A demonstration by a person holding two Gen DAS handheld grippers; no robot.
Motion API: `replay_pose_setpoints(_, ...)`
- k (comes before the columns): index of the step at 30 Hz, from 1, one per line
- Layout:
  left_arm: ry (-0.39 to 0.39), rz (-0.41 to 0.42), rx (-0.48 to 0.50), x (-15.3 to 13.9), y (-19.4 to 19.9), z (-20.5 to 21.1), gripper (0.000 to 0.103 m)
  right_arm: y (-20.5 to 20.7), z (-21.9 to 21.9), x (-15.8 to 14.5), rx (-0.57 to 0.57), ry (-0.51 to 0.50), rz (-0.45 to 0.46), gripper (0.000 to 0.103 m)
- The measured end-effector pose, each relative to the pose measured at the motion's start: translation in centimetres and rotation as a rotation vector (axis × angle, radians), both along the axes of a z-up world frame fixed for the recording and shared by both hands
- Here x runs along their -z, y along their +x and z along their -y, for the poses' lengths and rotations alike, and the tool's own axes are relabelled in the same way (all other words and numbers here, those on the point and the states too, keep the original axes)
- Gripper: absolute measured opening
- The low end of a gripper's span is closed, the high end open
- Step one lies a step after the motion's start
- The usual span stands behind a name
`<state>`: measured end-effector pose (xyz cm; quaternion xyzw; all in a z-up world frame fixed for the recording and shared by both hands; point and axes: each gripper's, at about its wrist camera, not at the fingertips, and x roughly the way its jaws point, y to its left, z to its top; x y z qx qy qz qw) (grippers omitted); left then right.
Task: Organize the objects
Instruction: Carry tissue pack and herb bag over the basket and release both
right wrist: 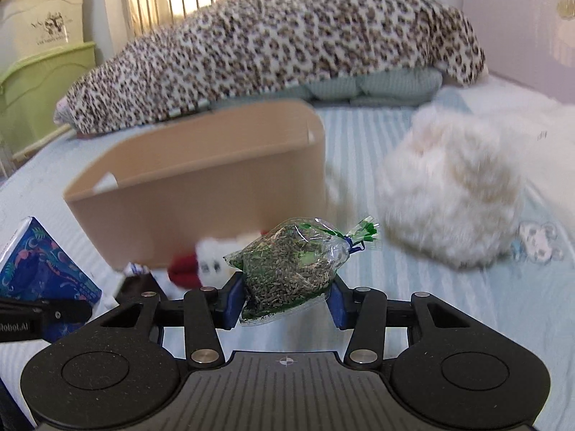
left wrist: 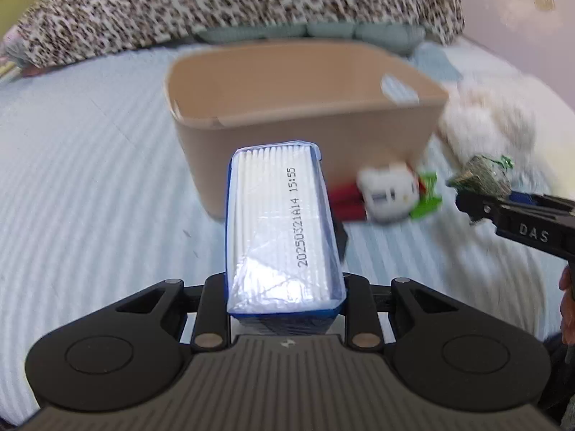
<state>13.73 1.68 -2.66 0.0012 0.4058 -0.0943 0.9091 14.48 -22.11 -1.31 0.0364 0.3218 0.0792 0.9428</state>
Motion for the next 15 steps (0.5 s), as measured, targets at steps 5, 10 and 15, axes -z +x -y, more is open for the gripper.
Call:
replay_pose_setpoints(5, -0.008, 0.085, -0.029, -3.0, 1.4, -0.9, 0.029, 1.1, -0.3, -3.0, -0.008, 0.0, 0.089, 0.044)
replay_pose_setpoints(10, 0.007, 0.134, -0.065, -4.9, 4.0, -1.1, 0.029, 3.5, -0.6, -5.0, -0.014, 0.023, 0.133, 0.044)
replay_pose_setpoints(15, 0.031, 0.184, -0.093, -6.0, 6.4, -0.9, 0.029, 6.2, -1.6, -5.7, -0.038, 0.003, 0.162, 0.044)
